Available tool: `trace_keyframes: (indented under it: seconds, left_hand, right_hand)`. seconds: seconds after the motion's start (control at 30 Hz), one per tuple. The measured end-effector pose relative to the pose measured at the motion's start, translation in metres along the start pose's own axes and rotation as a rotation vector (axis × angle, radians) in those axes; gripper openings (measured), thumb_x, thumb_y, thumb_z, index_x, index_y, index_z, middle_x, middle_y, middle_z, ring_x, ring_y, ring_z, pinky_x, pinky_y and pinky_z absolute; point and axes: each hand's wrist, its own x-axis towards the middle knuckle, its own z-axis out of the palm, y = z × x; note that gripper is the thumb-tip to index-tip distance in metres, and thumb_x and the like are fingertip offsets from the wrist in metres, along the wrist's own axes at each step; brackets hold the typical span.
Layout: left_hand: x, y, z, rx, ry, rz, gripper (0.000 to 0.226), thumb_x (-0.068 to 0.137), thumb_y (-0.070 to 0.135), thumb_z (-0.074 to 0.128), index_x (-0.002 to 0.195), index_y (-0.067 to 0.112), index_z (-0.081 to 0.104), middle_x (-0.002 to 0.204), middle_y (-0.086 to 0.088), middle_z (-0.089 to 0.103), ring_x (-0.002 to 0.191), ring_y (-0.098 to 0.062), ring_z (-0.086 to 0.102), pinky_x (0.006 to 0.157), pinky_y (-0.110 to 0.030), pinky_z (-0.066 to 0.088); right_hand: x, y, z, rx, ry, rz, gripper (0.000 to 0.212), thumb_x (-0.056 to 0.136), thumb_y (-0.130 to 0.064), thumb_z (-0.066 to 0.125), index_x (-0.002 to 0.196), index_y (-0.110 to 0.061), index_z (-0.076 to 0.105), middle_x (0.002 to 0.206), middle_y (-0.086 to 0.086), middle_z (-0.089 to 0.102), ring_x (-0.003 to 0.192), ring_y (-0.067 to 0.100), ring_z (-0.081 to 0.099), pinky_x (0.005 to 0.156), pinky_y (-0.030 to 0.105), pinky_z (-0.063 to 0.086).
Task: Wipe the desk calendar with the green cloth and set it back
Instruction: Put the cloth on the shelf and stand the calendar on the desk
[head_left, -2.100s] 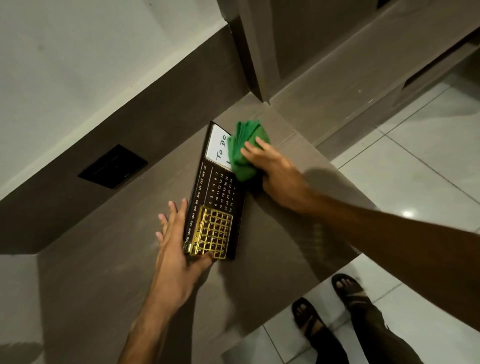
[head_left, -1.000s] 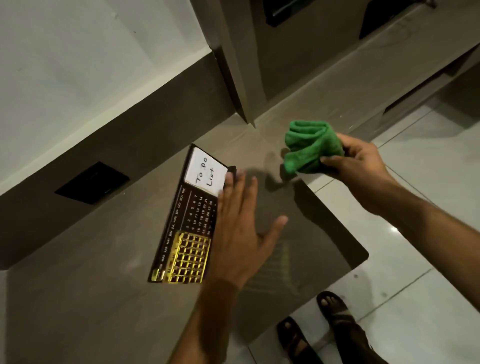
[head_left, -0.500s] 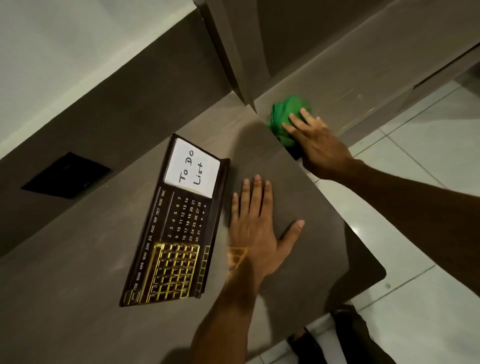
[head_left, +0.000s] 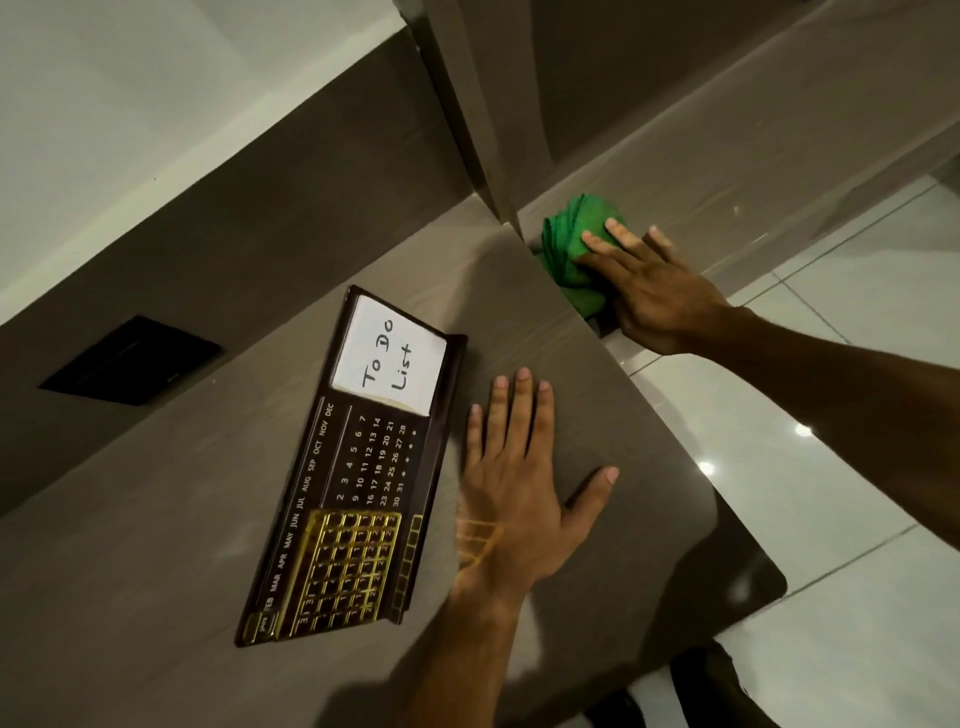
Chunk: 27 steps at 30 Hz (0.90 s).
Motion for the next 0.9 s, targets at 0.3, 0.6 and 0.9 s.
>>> trace_keyframes:
  seconds: [0.3, 0.6, 0.9]
  left_hand:
    - [-0.003, 0.005, -0.015, -0.036, -0.090, -0.019, 0.093, 0.085, 0.079, 0.019, 0.153, 0.019, -0.002, 0.163, -0.002, -0.009, 0.148, -0.018, -0.016, 0.121, -0.049, 0.003]
    - [-0.048, -0.025, -0.125, 0.136, 0.250, -0.260, 0.121, 0.062, 0.062, 0.073, 0.152, 0.015, 0.006, 0.162, -0.013, 0.005, 0.148, -0.032, -0.004, 0.115, -0.054, 0.000]
    - [-0.102, -0.076, -0.119, 0.335, 0.011, -0.509, 0.148, 0.051, 0.069, 0.076, 0.148, 0.015, -0.023, 0.159, -0.021, -0.007, 0.146, -0.040, -0.008, 0.113, -0.062, -0.004]
  right_hand:
    - [-0.021, -0.072, -0.038, 0.512, 0.352, 0.064, 0.045, 0.086, -0.012, 0.050, 0.131, -0.010, 0.050, 0.138, 0.017, 0.049, 0.131, 0.030, 0.040, 0.111, 0.049, 0.032]
    - [-0.005, -0.167, -0.057, 0.647, 0.034, 0.019, 0.075, 0.078, -0.006, 0.061, 0.145, -0.024, 0.033, 0.145, 0.003, 0.043, 0.131, 0.021, 0.041, 0.104, 0.033, 0.036]
    - [0.008, -0.202, -0.039, 0.643, -0.122, 0.031, 0.115, 0.067, -0.008, 0.073, 0.153, -0.015, -0.003, 0.155, 0.014, 0.027, 0.140, 0.028, 0.028, 0.113, 0.045, 0.032]
